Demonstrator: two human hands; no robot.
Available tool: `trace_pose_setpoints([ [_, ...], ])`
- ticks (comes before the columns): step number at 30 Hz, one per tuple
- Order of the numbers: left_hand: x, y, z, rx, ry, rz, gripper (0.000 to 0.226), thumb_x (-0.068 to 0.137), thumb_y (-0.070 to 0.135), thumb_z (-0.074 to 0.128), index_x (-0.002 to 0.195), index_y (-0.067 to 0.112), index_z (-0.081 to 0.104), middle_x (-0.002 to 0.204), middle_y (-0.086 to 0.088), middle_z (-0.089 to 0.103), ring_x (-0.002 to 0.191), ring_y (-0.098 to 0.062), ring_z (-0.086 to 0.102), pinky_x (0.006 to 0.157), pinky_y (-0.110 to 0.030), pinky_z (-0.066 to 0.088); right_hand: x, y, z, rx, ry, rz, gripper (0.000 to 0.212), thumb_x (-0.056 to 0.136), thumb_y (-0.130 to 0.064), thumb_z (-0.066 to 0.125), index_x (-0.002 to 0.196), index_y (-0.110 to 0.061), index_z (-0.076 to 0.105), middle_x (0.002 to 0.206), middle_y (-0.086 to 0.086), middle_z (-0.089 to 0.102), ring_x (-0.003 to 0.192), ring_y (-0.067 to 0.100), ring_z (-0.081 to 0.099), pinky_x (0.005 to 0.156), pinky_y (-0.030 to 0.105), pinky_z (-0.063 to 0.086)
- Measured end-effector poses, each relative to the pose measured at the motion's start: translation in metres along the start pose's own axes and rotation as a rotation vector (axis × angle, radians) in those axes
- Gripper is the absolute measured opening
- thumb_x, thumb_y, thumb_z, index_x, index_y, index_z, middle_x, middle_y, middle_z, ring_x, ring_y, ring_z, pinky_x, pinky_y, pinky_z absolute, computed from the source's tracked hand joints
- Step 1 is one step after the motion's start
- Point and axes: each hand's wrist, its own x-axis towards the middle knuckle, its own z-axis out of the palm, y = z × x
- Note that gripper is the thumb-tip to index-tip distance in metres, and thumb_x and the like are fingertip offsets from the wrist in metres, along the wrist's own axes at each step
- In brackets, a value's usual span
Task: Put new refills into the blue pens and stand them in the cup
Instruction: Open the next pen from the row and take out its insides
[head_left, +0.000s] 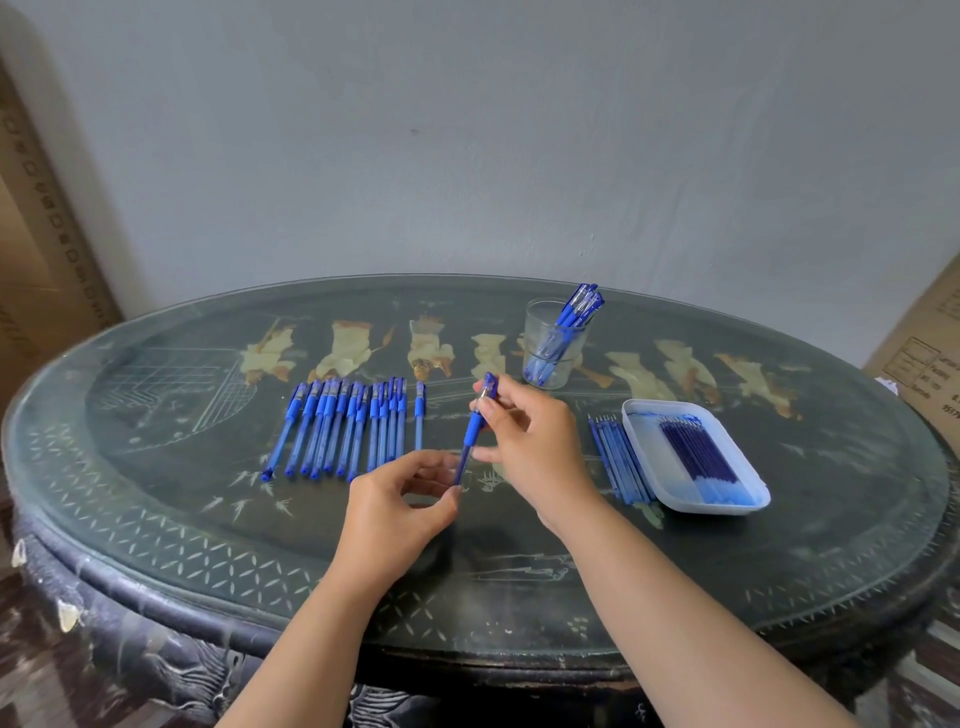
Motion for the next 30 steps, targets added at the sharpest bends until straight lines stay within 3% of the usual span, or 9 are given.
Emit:
trace_pose_setpoints([
  [3, -0.001, 0.000, 0.000, 0.006, 0.003, 0.021, 0.027, 0.078, 0.000, 0.077, 0.098, 0.019, 0.074, 0.086, 0.007, 0.074, 0.081, -0.003, 0.068, 0.069, -0.011, 0.053, -0.001, -0.001, 0.000, 0.026, 0.010, 0.000, 0.020, 0.096, -0.007, 0.058, 0.094, -0.025, 0.068, 0.102, 0.008, 0.066, 0.091, 0.012, 0.067, 0.072, 0.035, 0.062],
  [6, 0.000, -0.002, 0.000, 0.018, 0.029, 0.030, 0.026, 0.077, 0.000, 0.077, 0.097, 0.017, 0.074, 0.086, 0.008, 0.074, 0.082, -0.002, 0.068, 0.069, -0.009, 0.052, -0.001, -0.002, 0.004, -0.023, 0.001, -0.029, 0.015, 0.096, -0.008, 0.059, 0.105, -0.011, 0.070, 0.102, 0.002, 0.065, 0.094, 0.013, 0.067, 0.074, 0.040, 0.062],
  [8, 0.000, -0.001, 0.000, 0.016, 0.048, 0.040, 0.026, 0.076, -0.001, 0.078, 0.096, 0.015, 0.073, 0.087, 0.008, 0.073, 0.082, -0.002, 0.068, 0.069, -0.007, 0.050, -0.002, -0.001, 0.009, -0.080, -0.003, -0.067, 0.019, 0.096, -0.010, 0.059, 0.111, -0.012, 0.070, 0.106, 0.000, 0.063, 0.098, 0.014, 0.066, 0.079, 0.042, 0.061],
  [11, -0.001, 0.000, 0.000, 0.010, 0.051, 0.033, 0.027, 0.076, 0.000, 0.078, 0.095, 0.018, 0.073, 0.087, 0.010, 0.073, 0.083, -0.001, 0.067, 0.070, -0.006, 0.049, 0.000, 0.004, 0.015, -0.163, 0.012, -0.115, 0.020, 0.097, -0.015, 0.058, 0.115, -0.015, 0.068, 0.108, -0.002, 0.062, 0.101, 0.015, 0.065, 0.084, 0.043, 0.059],
  [16, 0.001, 0.000, 0.001, 0.022, 0.023, 0.023, 0.031, 0.079, 0.001, 0.076, 0.094, 0.028, 0.072, 0.086, 0.015, 0.073, 0.083, 0.001, 0.067, 0.071, -0.008, 0.050, 0.001, 0.009, 0.007, -0.139, 0.033, -0.080, 0.025, 0.098, -0.018, 0.057, 0.122, -0.016, 0.062, 0.105, -0.001, 0.064, 0.097, 0.014, 0.066, 0.079, 0.039, 0.061],
  [23, 0.010, -0.002, 0.006, 0.011, 0.015, 0.010, 0.025, 0.082, 0.004, 0.073, 0.096, 0.025, 0.073, 0.089, 0.015, 0.073, 0.083, -0.001, 0.068, 0.071, -0.012, 0.053, 0.011, 0.001, -0.006, -0.079, 0.000, -0.084, 0.012, 0.097, -0.012, 0.058, 0.104, -0.022, 0.059, 0.100, 0.006, 0.066, 0.092, 0.015, 0.068, 0.070, 0.033, 0.062],
  [27, 0.018, -0.001, 0.003, -0.001, 0.149, 0.051, 0.017, 0.087, 0.011, 0.070, 0.100, 0.022, 0.073, 0.096, 0.012, 0.073, 0.088, 0.001, 0.067, 0.077, -0.010, 0.049, 0.029, -0.015, -0.026, 0.041, 0.136, -0.104, 0.020, 0.097, -0.008, 0.057, 0.099, -0.027, 0.057, 0.098, 0.008, 0.065, 0.083, 0.016, 0.069, 0.066, 0.031, 0.061],
  [30, 0.023, -0.004, -0.002, 0.103, 0.237, 0.093, 0.016, 0.090, 0.016, 0.067, 0.100, 0.029, 0.070, 0.097, 0.020, 0.068, 0.094, 0.004, 0.062, 0.082, -0.009, 0.045, 0.052, -0.027, -0.051, 0.007, 0.317, -0.183, 0.026, 0.097, -0.007, 0.056, 0.104, -0.031, 0.053, 0.082, -0.003, 0.065, 0.067, 0.010, 0.067, 0.068, 0.040, 0.061],
])
